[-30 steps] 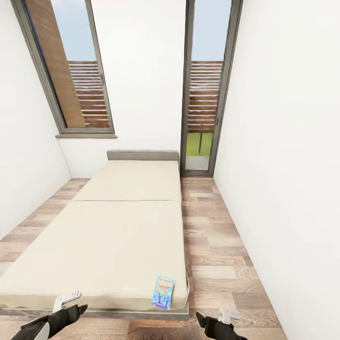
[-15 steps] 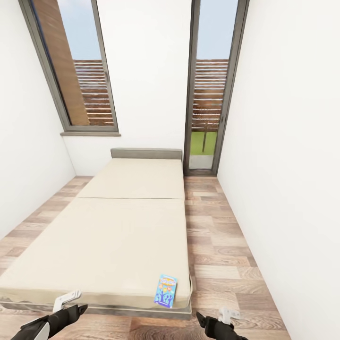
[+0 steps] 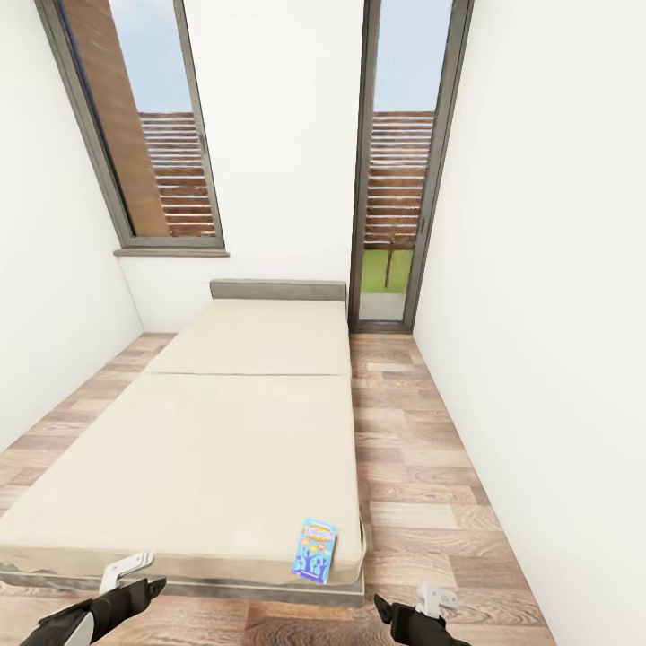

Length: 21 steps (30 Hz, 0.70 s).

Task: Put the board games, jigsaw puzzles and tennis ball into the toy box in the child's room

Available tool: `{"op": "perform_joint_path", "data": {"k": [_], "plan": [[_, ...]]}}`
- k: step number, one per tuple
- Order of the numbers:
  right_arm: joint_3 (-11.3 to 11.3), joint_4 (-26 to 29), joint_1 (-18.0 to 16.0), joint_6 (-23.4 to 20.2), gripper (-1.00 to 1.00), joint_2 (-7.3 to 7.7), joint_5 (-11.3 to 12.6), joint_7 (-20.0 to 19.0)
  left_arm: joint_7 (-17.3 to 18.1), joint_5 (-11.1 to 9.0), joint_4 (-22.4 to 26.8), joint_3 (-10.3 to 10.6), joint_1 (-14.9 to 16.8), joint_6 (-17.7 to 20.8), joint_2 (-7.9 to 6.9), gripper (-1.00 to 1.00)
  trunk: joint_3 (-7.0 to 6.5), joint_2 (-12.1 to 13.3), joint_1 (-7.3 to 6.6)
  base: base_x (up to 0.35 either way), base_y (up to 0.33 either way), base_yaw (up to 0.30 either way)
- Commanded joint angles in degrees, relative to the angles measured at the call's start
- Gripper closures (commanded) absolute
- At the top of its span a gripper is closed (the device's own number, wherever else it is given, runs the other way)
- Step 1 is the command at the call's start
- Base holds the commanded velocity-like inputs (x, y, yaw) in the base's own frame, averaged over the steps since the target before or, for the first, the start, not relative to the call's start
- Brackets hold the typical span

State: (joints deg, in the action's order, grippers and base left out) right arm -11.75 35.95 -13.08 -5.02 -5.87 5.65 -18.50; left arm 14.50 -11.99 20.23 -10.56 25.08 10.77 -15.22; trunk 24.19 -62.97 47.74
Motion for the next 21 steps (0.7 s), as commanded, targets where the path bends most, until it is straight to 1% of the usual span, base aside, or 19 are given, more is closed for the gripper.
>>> {"op": "perform_joint_path", "data": {"k": [1, 8, 11, 13, 14, 16, 17, 20, 21], "plan": [[-0.36, 0.09, -0.02, -0.53, -1.00, -0.06, 0.59, -0.45, 0.27, -0.49, 0.08, -0.34, 0.03, 0.58, 0.02, -1.00, 0.25, -0.46, 0.23, 0.000, 0.000, 0.000], [-0.42, 0.19, -0.03, -0.62, -1.00, 0.09, 0.58, -0.89, 0.27, -0.49, 0.08, -0.28, 0.02, 0.57, 0.07, -1.00, 1.51, -3.26, 1.77, 0.000, 0.000, 0.000], [-0.41, 0.59, -0.02, -0.66, -1.00, 0.25, 1.04, -1.68, 0.27, -0.49, 0.08, -0.27, 0.02, 0.57, 0.09, -1.00, 2.04, -4.47, 2.42, 0.000, 0.000, 0.000], [-0.38, 1.11, -0.04, -0.79, -1.00, 0.38, 1.89, -3.26, 0.27, -0.49, 0.08, -0.26, 0.04, 0.60, 0.09, -1.00, 2.40, -5.27, 2.86, 0.000, 0.000, 0.000], [-0.36, 1.62, -0.06, -0.98, -1.00, 0.47, 2.80, -4.98, 0.29, -0.49, 0.08, -0.26, 0.03, 0.62, 0.10, -1.00, 2.58, -5.67, 3.08, 0.000, 0.000, 0.000], [-0.34, 2.31, -0.07, -1.31, -1.00, 0.57, 4.05, -7.13, 0.30, -0.49, 0.08, -0.26, 0.01, 0.63, 0.10, -1.00, 2.94, -6.47, 3.52, 0.000, 0.000, 0.000], [-0.32, 3.29, -0.08, -1.97, -1.00, 0.66, 5.59, -9.52, 0.32, -0.49, 0.08, -0.26, 0.03, 0.66, 0.10, -1.00, 3.12, -6.87, 3.74, 0.000, 0.000, 0.000], [-0.31, 5.19, -0.09, -4.08, -1.00, 0.91, 8.32, -12.97, 0.34, -0.45, 0.08, -0.26, 0.03, 0.70, 0.10, -1.00, 3.66, -8.08, 4.40, 0.000, 0.000, 0.000], [-0.30, 6.50, -0.10, -6.17, -1.00, 1.28, 10.19, -14.84, 0.35, -0.43, 0.08, -0.25, 0.02, 0.72, 0.13, -1.00, 3.84, -8.48, 4.62, 0.000, 0.000, 0.000]]}}
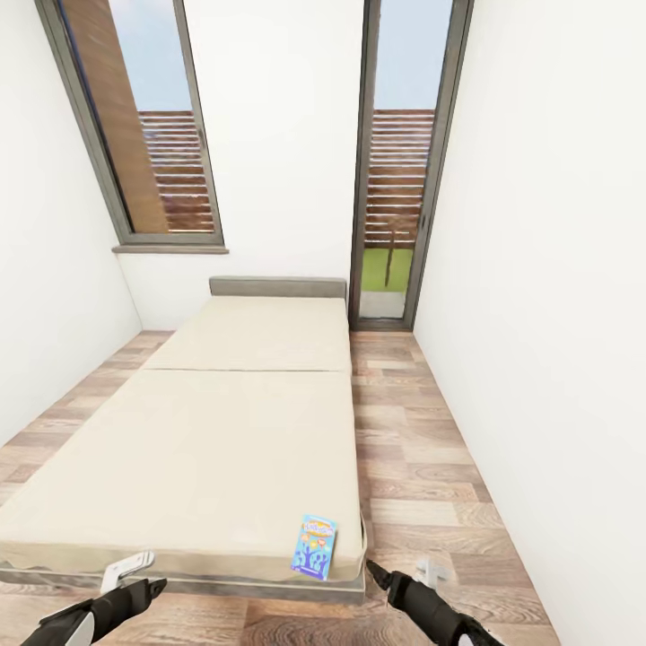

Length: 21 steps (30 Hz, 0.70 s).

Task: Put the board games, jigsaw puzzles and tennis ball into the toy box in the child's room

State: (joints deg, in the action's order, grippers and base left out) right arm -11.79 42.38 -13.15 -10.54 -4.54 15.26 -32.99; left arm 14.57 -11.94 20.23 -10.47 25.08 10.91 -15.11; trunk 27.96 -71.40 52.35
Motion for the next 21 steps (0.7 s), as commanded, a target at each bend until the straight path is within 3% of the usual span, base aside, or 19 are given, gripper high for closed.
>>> {"op": "perform_joint_path", "data": {"k": [1, 5, 9, 16, 21], "plan": [[-0.26, 0.70, -0.01, -1.75, -1.00, 0.18, 1.45, -1.13, 0.27, -0.48, 0.08, -0.34, 0.03, 0.58, 0.03, -1.00, 0.25, -0.45, 0.23, 0.000, 0.000, 0.000], [-0.46, 4.03, -0.03, -6.44, -1.00, 1.84, 5.39, -3.43, 0.39, -0.46, 0.08, -0.34, 0.00, 0.60, 0.06, -1.00, 0.96, -2.05, 1.11, 0.000, 0.000, 0.000], [-1.57, 9.11, 0.03, -10.70, -1.00, 3.93, 10.73, -4.41, 2.97, -0.43, 0.08, -0.33, 0.00, 0.63, 0.07, -1.00, 1.68, -3.66, 1.98, 0.000, 0.000, 0.000], [-2.62, 14.21, 0.05, -16.04, -1.00, 4.92, 17.06, -4.80, 8.43, -0.18, 0.08, -0.20, 0.01, 0.67, 0.02, -1.00, 2.94, -6.47, 3.52, 0.000, 0.000, 0.000], [-2.89, 18.11, 0.04, -17.61, -1.00, 5.03, 18.98, -6.23, 10.48, -0.13, 0.08, -0.02, 0.00, 0.78, 0.00, -1.00, 3.84, -8.47, 4.62, 0.000, 0.000, 0.000]]}}
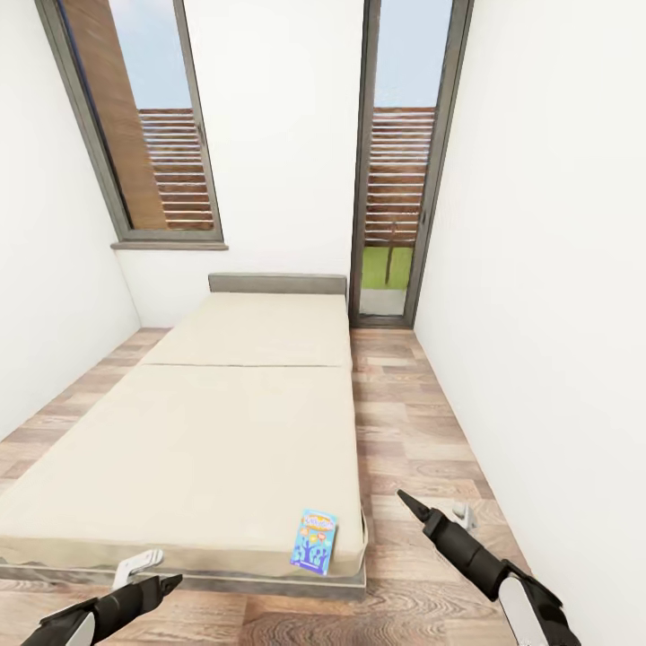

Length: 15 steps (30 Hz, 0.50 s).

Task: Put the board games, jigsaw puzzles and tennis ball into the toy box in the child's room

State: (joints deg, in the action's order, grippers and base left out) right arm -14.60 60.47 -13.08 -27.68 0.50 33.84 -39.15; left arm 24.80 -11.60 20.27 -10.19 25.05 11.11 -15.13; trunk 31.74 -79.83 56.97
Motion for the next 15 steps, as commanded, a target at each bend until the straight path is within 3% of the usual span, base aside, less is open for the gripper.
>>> {"op": "perform_joint_path", "data": {"k": [1, 9, 15], "plan": [[-0.09, 0.35, -0.05, -0.73, -1.00, 0.00, 0.49, -0.42, 0.38, -0.46, 0.04, -0.29, 0.04, 0.66, 0.02, -1.00, 0.24, -0.45, 0.22, 0.000, 0.000, 0.000], [-0.72, 3.04, -0.04, -5.78, -1.00, 0.07, 1.05, -6.00, 3.19, -0.49, 0.07, -0.27, 0.51, 5.14, 0.27, -1.00, 1.68, -3.65, 1.98, 0.000, 0.000, 0.000], [-4.72, 3.83, -0.02, -8.00, -1.00, 0.05, 1.30, -10.99, 9.70, -0.45, 0.14, -0.22, 0.77, 9.36, 0.12, -1.00, 2.75, -6.06, 3.30, 0.000, 0.000, 0.000]]}}
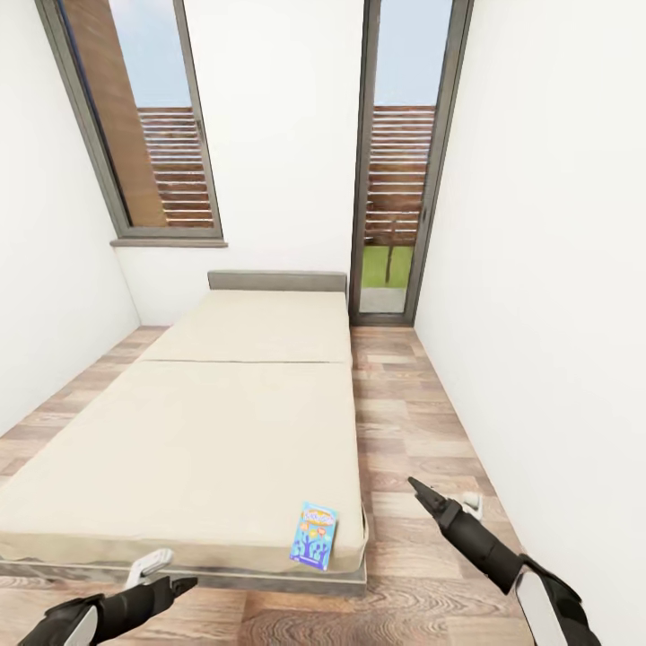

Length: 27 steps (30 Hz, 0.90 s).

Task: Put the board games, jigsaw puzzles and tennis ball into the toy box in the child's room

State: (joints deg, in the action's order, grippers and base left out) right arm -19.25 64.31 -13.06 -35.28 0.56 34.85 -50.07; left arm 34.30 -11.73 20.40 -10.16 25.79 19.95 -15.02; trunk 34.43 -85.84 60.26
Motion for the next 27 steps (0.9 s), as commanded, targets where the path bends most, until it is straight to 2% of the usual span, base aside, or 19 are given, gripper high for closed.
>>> {"op": "perform_joint_path", "data": {"k": [1, 5, 6, 8, 15, 22, 27], "plan": [[-1.17, 0.05, -0.03, -1.01, -1.00, -0.01, 0.32, -0.95, 2.41, -0.31, 0.03, -0.23, 0.07, 1.27, -0.06, -1.00, 0.24, -0.44, 0.22, 0.000, 0.000, 0.000], [-2.69, 0.06, -0.03, -2.13, -1.00, -0.03, 0.35, -2.03, 7.98, -0.18, 0.07, -0.16, 0.22, 4.28, -0.22, -1.00, 0.96, -2.05, 1.10, 0.000, 0.000, 0.000], [-3.08, 0.05, -0.03, -2.40, -1.00, -0.03, 0.37, -2.26, 10.82, -0.11, 0.17, -0.14, 0.30, 7.38, -0.25, -1.00, 1.14, -2.45, 1.32, 0.000, 0.000, 0.000], [-3.29, 0.02, -0.03, -2.54, -1.00, -0.03, 0.38, -2.37, 12.90, -0.08, 0.77, -0.13, 0.35, 10.32, -0.24, -1.00, 1.50, -3.25, 1.76, 0.000, 0.000, 0.000], [-3.52, -0.13, -0.03, -2.80, -1.00, -0.03, 0.39, -2.48, 15.23, 0.09, 3.90, -0.05, 0.43, 16.96, -0.19, -1.00, 2.75, -6.06, 3.30, 0.000, 0.000, 0.000], [-4.26, -0.08, -0.03, -3.64, -1.00, -0.06, 0.39, -2.56, 18.41, 0.06, 10.10, 0.04, 0.48, 25.61, -0.18, -1.00, 4.01, -8.87, 4.83, 0.000, 0.000, 0.000], [-4.62, -0.01, -0.03, -3.79, -1.00, -0.09, 0.39, -2.56, 22.90, 0.12, 11.60, 0.05, 0.49, 27.55, -0.18, -1.00, 4.91, -10.87, 5.93, 0.000, 0.000, 0.000]]}}
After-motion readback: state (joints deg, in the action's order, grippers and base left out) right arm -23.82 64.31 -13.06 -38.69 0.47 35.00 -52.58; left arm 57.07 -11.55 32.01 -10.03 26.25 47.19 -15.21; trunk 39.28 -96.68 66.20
